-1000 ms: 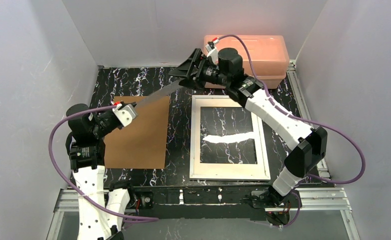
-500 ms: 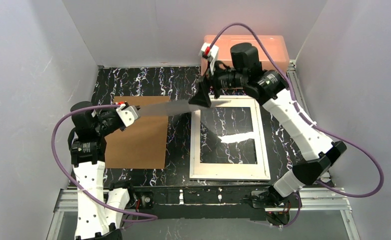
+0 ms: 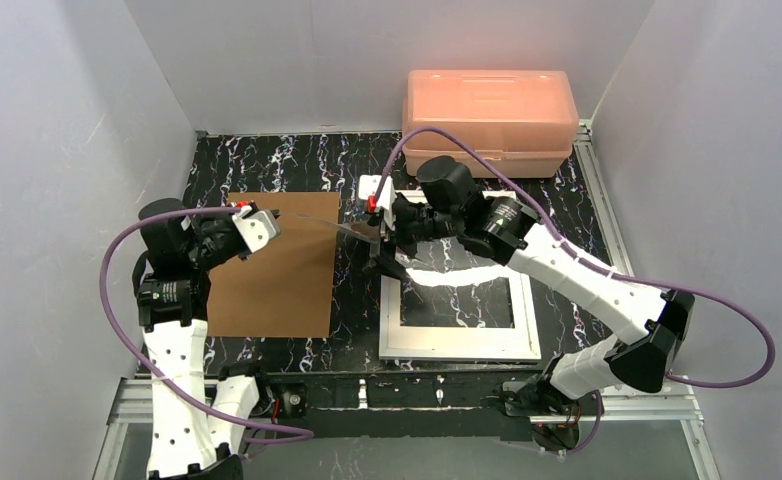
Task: Put the photo into the frame
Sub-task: Turn over the photo at the center of the board.
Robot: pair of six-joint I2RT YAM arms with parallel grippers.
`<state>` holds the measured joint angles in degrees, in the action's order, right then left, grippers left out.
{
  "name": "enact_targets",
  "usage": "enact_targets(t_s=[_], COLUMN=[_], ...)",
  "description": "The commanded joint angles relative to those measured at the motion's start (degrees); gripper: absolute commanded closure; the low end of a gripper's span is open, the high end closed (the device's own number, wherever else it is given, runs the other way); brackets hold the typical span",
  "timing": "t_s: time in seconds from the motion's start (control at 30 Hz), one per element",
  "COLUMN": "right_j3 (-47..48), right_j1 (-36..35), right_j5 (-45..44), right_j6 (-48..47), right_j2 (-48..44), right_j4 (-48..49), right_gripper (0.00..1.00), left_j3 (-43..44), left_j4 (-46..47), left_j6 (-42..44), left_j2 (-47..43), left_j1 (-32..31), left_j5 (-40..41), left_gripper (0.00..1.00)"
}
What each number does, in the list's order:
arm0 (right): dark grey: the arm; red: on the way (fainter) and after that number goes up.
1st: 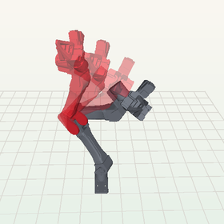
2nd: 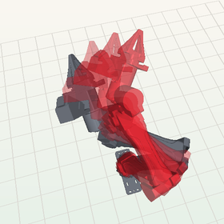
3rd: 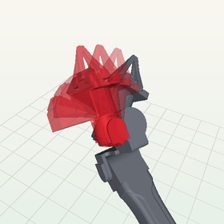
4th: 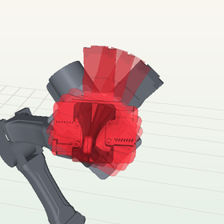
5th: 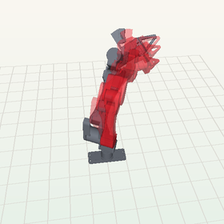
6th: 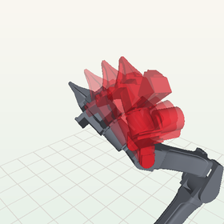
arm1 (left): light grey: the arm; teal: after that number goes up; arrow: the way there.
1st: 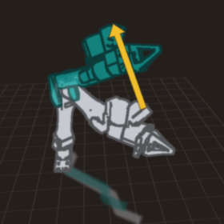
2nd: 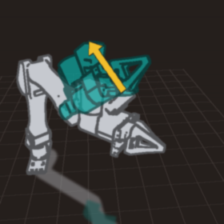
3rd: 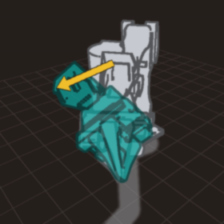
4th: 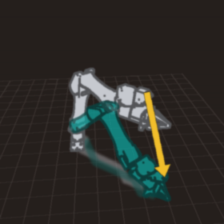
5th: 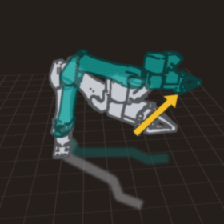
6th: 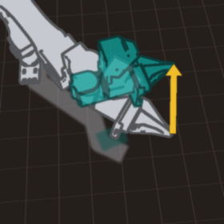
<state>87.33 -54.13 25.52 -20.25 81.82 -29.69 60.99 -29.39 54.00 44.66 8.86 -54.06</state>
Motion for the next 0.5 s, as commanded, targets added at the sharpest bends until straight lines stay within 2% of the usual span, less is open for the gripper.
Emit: enact_targets(t_s=[0.0,0.07,0.13,0.23,0.27,0.3,0.33,0.4,0.43,0.47], right_j3=[-3.98,-5.67,-7.20,-8.77,-9.09,-9.37,-9.59,-9.51,-9.20,-8.93], right_j1=[-0.52,-0.58,-0.66,-0.66,-0.64,-0.64,-0.67,-0.71,-0.69,-0.65], right_j5=[-5.56,-6.74,-9.30,-13.34,-14.47,-15.28,-15.55,-15.21,-15.03,-14.79], right_j6=[-0.37,-0.17,-0.14,-0.86,-1.06,-1.15,-1.17,-1.07,-0.71,-0.11], right_j2=[-4.03,-4.70,-4.89,-4.34,-4.21,-4.14,-4.17,-4.41,-4.59,-4.85], right_j4=[10.51,12.58,13.93,15.03,15.70,16.61,17.16,18.27,18.85,19.48], right_gripper=[0.03,0.11,0.25,0.59,0.76,0.87,0.94,0.99,0.99,0.99], left_j3=[2.62,2.81,2.99,3.01,3.05,3.12,3.24,3.34,3.34,3.34], left_j4=[-1.85,-1.82,-1.89,-1.91,-1.88,-1.68,-1.24,0.15,1.38,2.92], left_j6=[0.62,0.75,0.80,1.08,1.13,0.88,0.31,-1.09,-2.18,-3.66], left_j2=[0.03,0.10,0.08,0.26,0.39,0.54,0.78,1.26,1.53,2.12], left_j1=[-0.24,-0.25,-0.25,-0.22,-0.25,-0.25,-0.25,-0.25,-0.25,-0.25], left_j5=[-1.12,-1.08,-0.98,-1.02,-1.02,-0.94,-0.83,-0.40,0.07,0.67], left_gripper=[1.00,1.00,1.00,1.00,1.00,1.00,1.00,1.00,0.98,0.90])
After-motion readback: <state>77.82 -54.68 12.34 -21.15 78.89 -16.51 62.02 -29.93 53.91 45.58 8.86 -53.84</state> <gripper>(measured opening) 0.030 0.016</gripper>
